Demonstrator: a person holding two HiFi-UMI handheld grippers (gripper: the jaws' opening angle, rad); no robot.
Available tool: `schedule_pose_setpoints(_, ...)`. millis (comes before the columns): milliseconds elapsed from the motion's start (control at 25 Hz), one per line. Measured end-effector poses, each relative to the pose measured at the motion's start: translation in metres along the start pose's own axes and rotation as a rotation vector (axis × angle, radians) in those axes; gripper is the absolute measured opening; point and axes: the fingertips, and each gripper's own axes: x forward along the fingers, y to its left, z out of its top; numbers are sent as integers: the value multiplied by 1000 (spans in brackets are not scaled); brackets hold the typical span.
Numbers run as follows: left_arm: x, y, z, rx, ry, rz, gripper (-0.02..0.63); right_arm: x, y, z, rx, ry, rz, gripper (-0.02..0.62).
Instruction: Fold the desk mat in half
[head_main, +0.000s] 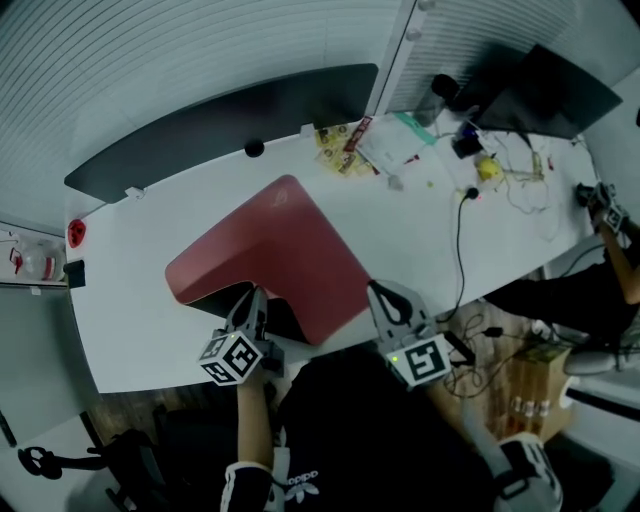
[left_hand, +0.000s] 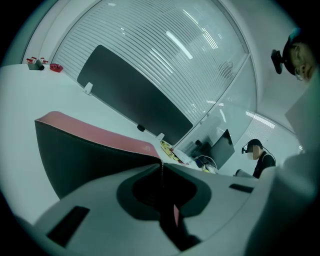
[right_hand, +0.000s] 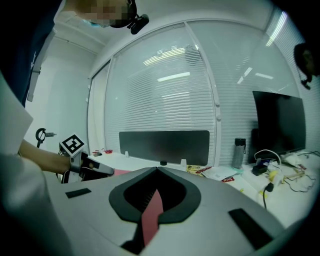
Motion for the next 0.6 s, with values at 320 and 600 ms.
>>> schedule_pose_setpoints(320,23,-5,7,20,27,-15,20,-7,-15,-5,22,16,-56,-2)
schedule_pose_setpoints(600,45,-9,20,59,44,-35,20,-10,-15,-10,30,36,-70,-2)
